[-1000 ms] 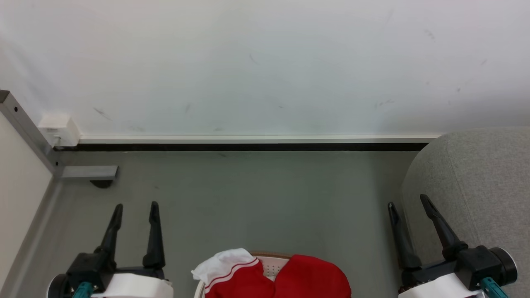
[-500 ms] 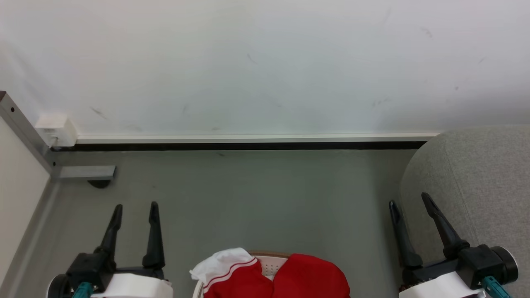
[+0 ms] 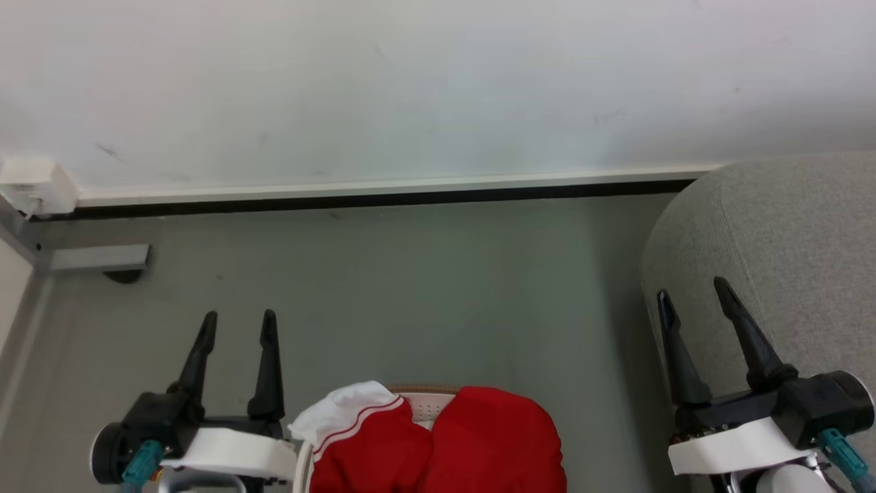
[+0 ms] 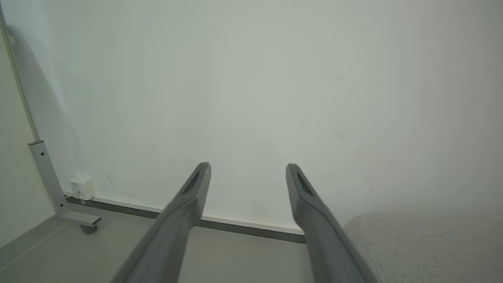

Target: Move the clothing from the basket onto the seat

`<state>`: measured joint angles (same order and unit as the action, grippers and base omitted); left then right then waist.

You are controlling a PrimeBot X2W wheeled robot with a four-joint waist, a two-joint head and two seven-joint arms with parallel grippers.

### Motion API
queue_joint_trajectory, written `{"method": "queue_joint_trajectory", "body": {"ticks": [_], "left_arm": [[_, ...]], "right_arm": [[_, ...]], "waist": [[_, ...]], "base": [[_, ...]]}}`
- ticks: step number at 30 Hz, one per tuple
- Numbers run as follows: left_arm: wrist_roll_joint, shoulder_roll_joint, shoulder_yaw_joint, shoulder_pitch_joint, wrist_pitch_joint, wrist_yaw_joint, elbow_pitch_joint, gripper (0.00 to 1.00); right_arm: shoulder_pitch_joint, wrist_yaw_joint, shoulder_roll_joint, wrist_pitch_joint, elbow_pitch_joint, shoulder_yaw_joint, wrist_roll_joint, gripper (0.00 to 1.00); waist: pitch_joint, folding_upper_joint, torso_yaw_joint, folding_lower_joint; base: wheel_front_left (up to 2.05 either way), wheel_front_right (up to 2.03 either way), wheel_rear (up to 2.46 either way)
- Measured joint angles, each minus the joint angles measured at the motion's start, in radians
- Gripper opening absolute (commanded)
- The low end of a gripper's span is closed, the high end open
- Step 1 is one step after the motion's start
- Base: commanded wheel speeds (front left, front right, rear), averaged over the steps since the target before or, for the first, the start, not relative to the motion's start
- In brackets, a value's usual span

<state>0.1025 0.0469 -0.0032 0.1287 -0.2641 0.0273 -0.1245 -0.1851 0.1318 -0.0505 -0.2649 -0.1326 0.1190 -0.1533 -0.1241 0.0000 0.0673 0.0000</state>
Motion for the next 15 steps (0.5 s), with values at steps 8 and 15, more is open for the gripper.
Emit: {"method": "queue_joint_trajectory", "body": {"ticks": [8, 15], "left_arm": [[-0.022, 0.004, -0.019, 0.095, 0.000, 0.041, -0.109, 1.00], [-0.032, 0.038, -0.042, 0.189, 0.000, 0.071, -0.298, 1.00]], "right_arm": [[-0.062, 0.000, 0.000, 0.000, 0.037, -0.027, -0.005, 1.00], [-0.103, 0.000, 0.000, 0.000, 0.062, -0.037, -0.026, 1.00]], "waist": [[-0.125, 0.0000, 0.051, 0.0001], [-0.234, 0.0000, 0.121, 0.0002]], "base": [[0.00, 0.00, 0.00], [0.00, 0.00, 0.00]]}}
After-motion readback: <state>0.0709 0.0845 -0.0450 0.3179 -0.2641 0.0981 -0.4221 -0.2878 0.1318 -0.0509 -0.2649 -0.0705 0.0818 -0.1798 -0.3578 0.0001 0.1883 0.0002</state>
